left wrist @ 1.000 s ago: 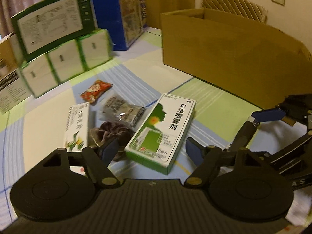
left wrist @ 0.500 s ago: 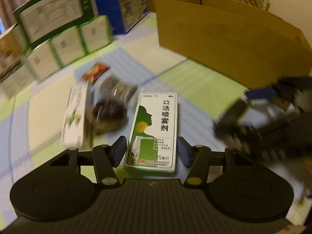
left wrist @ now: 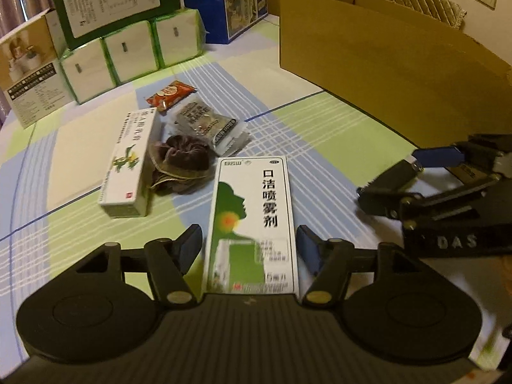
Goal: Organize objects
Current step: 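Lift the USB stick with the right tool while the left tool grasps the green-and-white medicine box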
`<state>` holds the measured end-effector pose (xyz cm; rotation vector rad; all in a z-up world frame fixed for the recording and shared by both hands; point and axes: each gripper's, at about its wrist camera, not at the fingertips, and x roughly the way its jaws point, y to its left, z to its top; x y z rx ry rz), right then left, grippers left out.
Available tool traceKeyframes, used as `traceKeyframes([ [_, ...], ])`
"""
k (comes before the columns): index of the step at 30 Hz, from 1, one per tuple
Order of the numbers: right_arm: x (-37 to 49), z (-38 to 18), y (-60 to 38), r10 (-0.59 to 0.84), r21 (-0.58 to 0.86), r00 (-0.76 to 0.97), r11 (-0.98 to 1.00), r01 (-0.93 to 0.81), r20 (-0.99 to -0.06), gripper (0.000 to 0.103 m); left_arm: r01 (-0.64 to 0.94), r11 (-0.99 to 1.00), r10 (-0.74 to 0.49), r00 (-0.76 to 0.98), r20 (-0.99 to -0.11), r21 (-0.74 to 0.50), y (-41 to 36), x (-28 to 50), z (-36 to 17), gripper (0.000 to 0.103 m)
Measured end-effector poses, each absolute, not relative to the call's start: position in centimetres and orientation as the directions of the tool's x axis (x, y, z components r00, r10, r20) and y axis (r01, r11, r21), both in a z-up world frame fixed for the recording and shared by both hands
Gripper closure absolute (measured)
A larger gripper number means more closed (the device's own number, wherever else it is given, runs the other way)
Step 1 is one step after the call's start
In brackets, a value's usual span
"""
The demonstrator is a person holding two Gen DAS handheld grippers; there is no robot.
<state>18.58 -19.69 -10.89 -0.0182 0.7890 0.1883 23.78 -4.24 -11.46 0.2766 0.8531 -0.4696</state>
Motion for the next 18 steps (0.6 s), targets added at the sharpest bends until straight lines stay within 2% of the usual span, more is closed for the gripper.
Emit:
traceKeyframes([
  [3, 18.7, -11.1, -19.7, 0.163, 0.058, 0.685, 0.983, -0.174, -0.71, 0.024, 0.49, 0.871, -0.285, 0.571, -0.77, 0.04, -4.6, 24.5, -11.8, 0.045],
  [5, 18.7, -11.2, -19.7, 0.163, 0.056, 0.684, 0.983, -0.176, -0.712, 0.024, 0.48, 0.877, -0.284, 0.575, -0.768, 0.035, -4.7, 24.9, -11.9, 0.051],
  [12, 18.8, -11.1, -19.6, 0.161, 0.052, 0.691, 0.983, -0.176, -0.705, 0.024, 0.454, 0.891, -0.275, 0.564, -0.778, 0.015, -4.2, 24.4, -11.8, 0.052],
  [18, 18.2, -10.2, -19.2, 0.183, 0.053, 0.702, 0.978, -0.203, -0.689, 0.024, 0.362, 0.932, -0.218, 0.582, -0.783, 0.009, -2.9, 23.2, -10.5, 0.052],
])
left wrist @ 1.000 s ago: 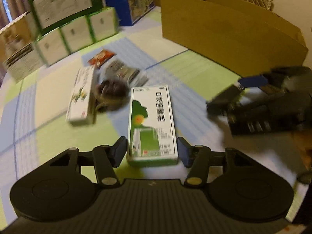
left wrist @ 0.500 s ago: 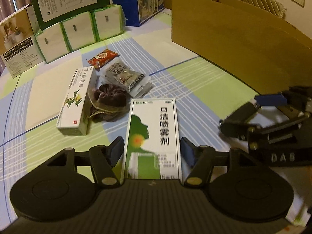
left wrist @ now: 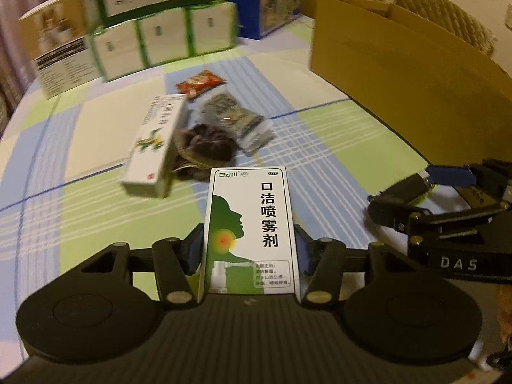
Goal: Organize objects
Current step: 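Lift the USB stick with the right tool while the left tool grasps the green-and-white medicine box, then carry the USB stick and medicine box into the cardboard box with both tools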
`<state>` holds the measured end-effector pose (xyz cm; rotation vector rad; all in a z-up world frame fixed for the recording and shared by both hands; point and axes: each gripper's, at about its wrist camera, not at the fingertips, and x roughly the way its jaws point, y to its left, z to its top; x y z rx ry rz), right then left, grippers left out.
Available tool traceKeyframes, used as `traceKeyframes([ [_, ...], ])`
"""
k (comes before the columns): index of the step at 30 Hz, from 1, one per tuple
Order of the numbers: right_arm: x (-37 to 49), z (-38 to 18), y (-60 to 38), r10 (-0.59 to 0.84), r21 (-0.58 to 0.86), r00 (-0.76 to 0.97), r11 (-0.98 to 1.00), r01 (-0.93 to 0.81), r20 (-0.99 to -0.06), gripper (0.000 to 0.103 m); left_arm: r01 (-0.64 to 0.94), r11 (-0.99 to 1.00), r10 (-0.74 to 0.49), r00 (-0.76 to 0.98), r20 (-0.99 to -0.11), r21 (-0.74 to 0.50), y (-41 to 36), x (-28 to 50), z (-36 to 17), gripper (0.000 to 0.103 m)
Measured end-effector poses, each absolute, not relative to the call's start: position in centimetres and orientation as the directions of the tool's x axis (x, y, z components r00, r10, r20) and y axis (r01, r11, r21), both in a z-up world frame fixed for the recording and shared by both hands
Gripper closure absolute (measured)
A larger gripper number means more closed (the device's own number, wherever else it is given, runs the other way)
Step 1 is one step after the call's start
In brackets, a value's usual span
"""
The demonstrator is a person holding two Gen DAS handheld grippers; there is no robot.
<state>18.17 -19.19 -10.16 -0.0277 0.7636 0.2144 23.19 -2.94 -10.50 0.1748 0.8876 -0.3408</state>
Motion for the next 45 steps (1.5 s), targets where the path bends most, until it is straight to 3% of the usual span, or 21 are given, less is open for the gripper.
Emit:
traceKeyframes([
  [14, 11.4, -4.2, -21.6, 0.224, 0.059, 0.74, 0.968, -0.242, -0.635, 0.024, 0.187, 0.981, -0.166, 0.664, -0.729, -0.053, -2.8, 16.0, -3.2, 0.052],
  [28, 5.9, 2.2, -25.0, 0.21, 0.059, 0.797, 0.975, -0.215, -0.566, 0.024, 0.202, 0.974, -0.217, 0.694, -0.687, -0.103, -6.7, 9.5, 2.4, 0.052],
  [45, 4.3, 4.5, -30.7, 0.129, 0.068, 0.839, 0.992, -0.11, -0.528, 0.024, 0.278, 0.955, -0.274, 0.696, -0.664, -0.103, -11.2, 7.1, 4.6, 0.052],
])
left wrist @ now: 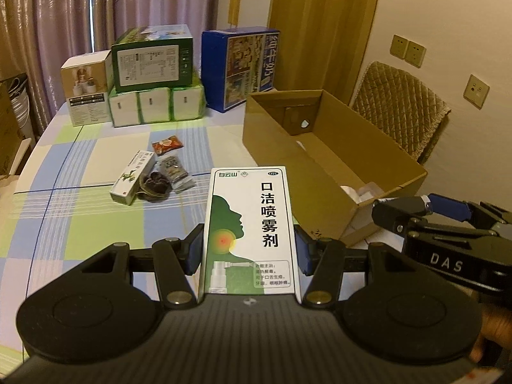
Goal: Organize objects
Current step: 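Carry the USB stick and medicine box into the cardboard box with both tools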
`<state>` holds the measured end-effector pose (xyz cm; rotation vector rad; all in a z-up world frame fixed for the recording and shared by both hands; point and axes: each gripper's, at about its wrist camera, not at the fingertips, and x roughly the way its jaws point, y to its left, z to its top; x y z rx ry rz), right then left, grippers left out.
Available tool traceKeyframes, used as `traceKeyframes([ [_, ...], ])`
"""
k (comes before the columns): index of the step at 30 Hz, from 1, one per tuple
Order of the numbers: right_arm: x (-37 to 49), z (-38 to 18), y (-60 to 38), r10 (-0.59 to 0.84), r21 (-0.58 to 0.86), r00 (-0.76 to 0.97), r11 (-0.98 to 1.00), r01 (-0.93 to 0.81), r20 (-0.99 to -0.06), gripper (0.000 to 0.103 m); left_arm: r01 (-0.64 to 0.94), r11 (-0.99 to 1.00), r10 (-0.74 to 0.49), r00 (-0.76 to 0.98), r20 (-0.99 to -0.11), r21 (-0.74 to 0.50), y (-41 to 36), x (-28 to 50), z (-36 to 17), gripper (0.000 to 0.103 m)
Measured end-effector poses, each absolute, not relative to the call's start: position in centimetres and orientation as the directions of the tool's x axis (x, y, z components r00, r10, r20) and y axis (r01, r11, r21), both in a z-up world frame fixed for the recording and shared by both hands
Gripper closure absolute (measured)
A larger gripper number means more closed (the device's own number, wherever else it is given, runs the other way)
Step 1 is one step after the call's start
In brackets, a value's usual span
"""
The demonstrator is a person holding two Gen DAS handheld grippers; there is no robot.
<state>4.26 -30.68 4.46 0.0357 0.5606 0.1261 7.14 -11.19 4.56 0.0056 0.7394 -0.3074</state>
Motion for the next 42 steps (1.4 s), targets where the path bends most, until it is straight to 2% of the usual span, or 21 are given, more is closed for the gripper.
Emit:
traceKeyframes([
  [25, 5.6, 5.3, -36.4, 0.054, 0.083, 0.852, 0.996, -0.012, -0.521, 0.024, 0.358, 0.929, -0.325, 0.67, -0.667, -0.093, -16.0, 8.7, 5.1, 0.052],
  [42, 11.5, 6.8, -42.0, 0.022, 0.087, 0.86, 0.996, 0.026, -0.509, 0.024, 0.434, 0.897, -0.376, 0.643, -0.667, -0.087, -23.3, 13.8, 5.1, 0.052],
])
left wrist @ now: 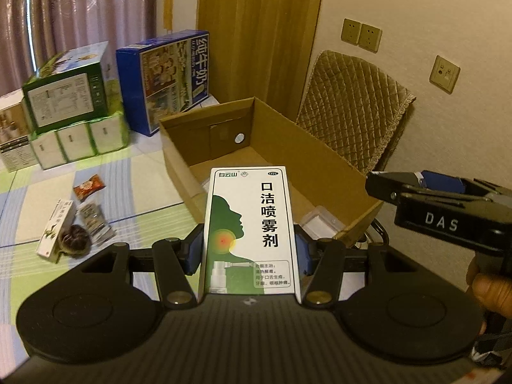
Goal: Organize objects
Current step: 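Carry the USB stick and medicine box into the cardboard box with both tools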
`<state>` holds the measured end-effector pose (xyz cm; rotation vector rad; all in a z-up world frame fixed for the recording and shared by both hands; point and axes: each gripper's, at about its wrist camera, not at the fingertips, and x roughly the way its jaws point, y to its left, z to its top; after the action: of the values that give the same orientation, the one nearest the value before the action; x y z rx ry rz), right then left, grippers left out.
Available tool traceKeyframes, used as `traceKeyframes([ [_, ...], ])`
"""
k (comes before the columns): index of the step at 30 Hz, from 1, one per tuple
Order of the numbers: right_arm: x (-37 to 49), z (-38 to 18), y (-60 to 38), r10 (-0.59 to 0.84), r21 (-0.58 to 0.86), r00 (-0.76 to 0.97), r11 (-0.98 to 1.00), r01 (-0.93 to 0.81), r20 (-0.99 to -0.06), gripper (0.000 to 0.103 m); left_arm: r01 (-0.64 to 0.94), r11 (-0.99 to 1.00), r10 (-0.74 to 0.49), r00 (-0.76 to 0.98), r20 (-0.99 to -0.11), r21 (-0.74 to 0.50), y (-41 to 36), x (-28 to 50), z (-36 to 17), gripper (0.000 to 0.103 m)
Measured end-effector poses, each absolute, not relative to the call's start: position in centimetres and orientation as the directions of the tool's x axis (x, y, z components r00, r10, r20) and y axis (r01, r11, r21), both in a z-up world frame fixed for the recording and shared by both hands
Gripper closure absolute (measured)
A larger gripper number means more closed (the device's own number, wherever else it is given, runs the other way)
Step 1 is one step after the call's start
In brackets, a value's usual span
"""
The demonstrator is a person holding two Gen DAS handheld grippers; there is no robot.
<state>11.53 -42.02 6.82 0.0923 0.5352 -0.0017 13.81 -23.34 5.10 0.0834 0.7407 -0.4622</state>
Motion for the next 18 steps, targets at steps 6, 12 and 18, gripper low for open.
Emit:
traceKeyframes([
  [6, 14.2, 6.6, -43.2, 0.045, 0.109, 0.85, 0.994, 0.015, -0.525, 0.024, 0.444, 0.891, -0.383, 0.629, -0.677, -0.091, -24.8, 16.1, 4.4, 0.052],
  [12, 16.6, 6.4, -43.8, 0.049, 0.123, 0.848, 0.992, 0.019, -0.528, 0.024, 0.446, 0.891, -0.377, 0.616, -0.692, -0.087, -26.2, 18.8, 3.6, 0.052],
  [18, 18.4, 6.3, -44.3, 0.05, 0.127, 0.846, 0.992, 0.02, -0.531, 0.024, 0.455, 0.887, -0.376, 0.608, -0.7, -0.081, -27.4, 20.7, 2.8, 0.052],
])
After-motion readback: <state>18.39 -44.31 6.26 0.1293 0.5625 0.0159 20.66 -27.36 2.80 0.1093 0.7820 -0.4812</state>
